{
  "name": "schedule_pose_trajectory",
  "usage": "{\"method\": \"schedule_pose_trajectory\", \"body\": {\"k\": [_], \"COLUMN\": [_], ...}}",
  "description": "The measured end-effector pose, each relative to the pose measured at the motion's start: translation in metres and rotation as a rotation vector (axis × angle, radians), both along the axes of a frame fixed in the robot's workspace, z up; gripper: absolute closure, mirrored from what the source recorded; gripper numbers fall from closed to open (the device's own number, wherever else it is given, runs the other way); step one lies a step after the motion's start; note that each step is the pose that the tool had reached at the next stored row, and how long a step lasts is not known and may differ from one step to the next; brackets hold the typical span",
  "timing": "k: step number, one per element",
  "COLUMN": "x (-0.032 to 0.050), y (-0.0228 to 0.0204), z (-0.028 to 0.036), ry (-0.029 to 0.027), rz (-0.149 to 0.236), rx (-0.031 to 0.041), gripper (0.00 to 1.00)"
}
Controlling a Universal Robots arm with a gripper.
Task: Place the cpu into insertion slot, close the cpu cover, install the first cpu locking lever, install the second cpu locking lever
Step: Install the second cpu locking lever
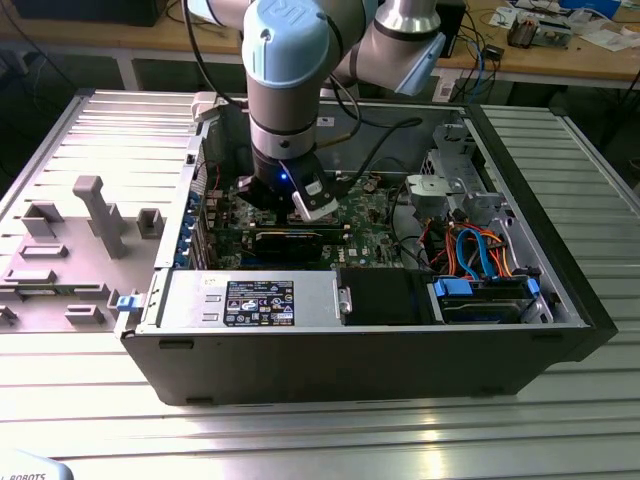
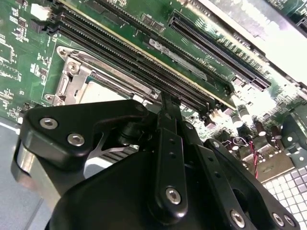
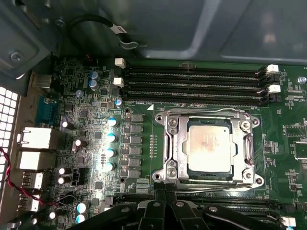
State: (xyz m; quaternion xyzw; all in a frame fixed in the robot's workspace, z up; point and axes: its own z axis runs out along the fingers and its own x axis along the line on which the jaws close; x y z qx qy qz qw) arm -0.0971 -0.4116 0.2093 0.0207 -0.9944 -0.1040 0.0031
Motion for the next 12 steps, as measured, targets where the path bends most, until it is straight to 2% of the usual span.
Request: {"method": "schedule_pose_trajectory", "body": {"k": [2,4,5,6,12], "x": [0.0,0.0,-0.0001,-0.0001,0.0], "y": [-0.0009,-0.0027,-0.0044,-0.0053,-0.0075], "z": [-0.0009,-0.0015,-0.0015,-0.0015,-0.0029], "ry": [0.0001,0.0,0.0,0.0,0.0004], "rz": [0.0,0.0,0.0,0.0,0.0], "rx": [0.009,0.0241,0.04,0.0462,0.0469], "gripper": [0.89,0.89,0.89,0.89,0.89]}}
